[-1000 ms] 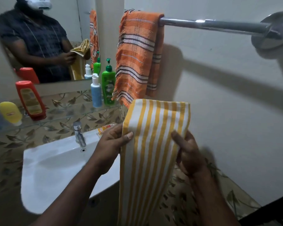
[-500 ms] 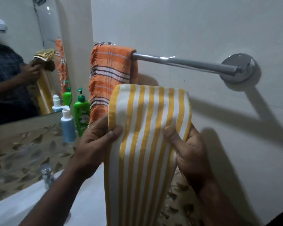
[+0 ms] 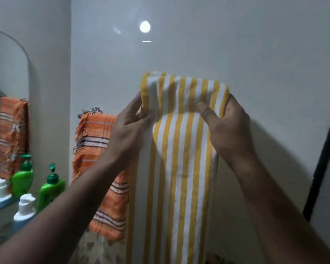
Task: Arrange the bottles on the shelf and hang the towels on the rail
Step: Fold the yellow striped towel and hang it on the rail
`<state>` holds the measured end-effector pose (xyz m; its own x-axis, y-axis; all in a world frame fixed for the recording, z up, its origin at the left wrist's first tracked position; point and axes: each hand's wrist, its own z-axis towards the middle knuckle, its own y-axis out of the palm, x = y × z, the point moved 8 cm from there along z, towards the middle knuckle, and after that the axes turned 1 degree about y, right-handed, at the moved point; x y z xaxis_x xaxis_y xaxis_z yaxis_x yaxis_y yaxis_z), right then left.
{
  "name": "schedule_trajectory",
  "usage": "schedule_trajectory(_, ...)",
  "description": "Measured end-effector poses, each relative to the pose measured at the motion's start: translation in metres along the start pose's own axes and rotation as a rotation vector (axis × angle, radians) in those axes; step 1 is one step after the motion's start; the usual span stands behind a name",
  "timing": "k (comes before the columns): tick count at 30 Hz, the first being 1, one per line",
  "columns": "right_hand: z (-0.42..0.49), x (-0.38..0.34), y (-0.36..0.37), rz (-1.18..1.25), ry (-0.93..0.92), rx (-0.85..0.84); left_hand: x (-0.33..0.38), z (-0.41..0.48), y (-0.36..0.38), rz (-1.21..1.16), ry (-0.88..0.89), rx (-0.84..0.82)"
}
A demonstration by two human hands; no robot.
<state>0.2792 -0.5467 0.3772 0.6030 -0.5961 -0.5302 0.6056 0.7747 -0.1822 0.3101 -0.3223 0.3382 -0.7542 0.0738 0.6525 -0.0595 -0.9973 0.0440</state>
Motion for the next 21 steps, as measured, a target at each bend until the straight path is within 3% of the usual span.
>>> schedule_trajectory(4,0.025,0.003,0.005,-0.454,0.037,-0.016,-0.010,0.032,-0.002,0.592,-0.169,0.077)
schedule_trajectory(8,0.020,-0.001,0.004,-0.781,-0.004,0.033,-0.014,0.032,0.003,0.673,-0.181,0.094)
schedule_trajectory(12,0.006,-0.029,0.016,-0.918,-0.405,0.152,-0.020,0.033,-0.004,0.627,-0.223,0.120)
schedule_trajectory(14,0.002,-0.032,0.039,-0.813,-0.550,-0.086,-0.021,0.033,-0.005,0.624,-0.229,0.128)
schedule_trajectory(17,0.003,-0.015,0.062,-0.706,-0.280,-0.495,-0.017,0.029,-0.005,0.632,-0.199,0.137)
schedule_trajectory(21,0.001,-0.010,0.067,-0.746,-0.054,-0.698,-0.023,0.003,-0.007,0.446,-0.130,0.185)
